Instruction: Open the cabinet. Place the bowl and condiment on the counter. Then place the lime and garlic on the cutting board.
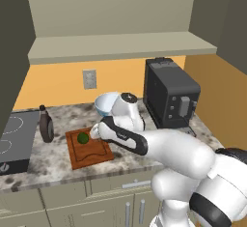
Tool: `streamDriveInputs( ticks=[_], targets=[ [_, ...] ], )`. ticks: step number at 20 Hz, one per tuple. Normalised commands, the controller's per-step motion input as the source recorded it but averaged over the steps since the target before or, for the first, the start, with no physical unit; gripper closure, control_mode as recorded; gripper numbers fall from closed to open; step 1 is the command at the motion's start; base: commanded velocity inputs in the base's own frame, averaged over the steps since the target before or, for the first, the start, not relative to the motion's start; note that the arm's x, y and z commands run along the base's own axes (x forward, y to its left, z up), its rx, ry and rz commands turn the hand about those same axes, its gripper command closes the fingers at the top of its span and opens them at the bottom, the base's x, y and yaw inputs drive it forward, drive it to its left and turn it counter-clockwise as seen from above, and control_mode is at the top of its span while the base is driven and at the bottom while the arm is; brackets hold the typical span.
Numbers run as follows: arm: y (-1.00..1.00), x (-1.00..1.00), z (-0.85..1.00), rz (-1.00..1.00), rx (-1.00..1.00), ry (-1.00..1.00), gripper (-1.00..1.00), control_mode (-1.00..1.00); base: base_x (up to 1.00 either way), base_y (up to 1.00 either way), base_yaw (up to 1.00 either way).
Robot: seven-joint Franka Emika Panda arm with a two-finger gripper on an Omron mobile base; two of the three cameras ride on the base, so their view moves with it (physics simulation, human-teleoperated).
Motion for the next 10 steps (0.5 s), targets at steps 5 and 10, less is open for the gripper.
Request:
streamDriveInputs(
  ticks=[5, 10],
  targets=[
    [0.19, 0.32, -0.15, 0.16, -0.10, 0.06, 1.00, -1.00, 0.00, 0.00, 0.00],
    [0.01, 0.19, -0.35, 0.22, -0.10, 0.00, 1.00, -1.00, 0.00, 0.00, 0.00]
  ],
)
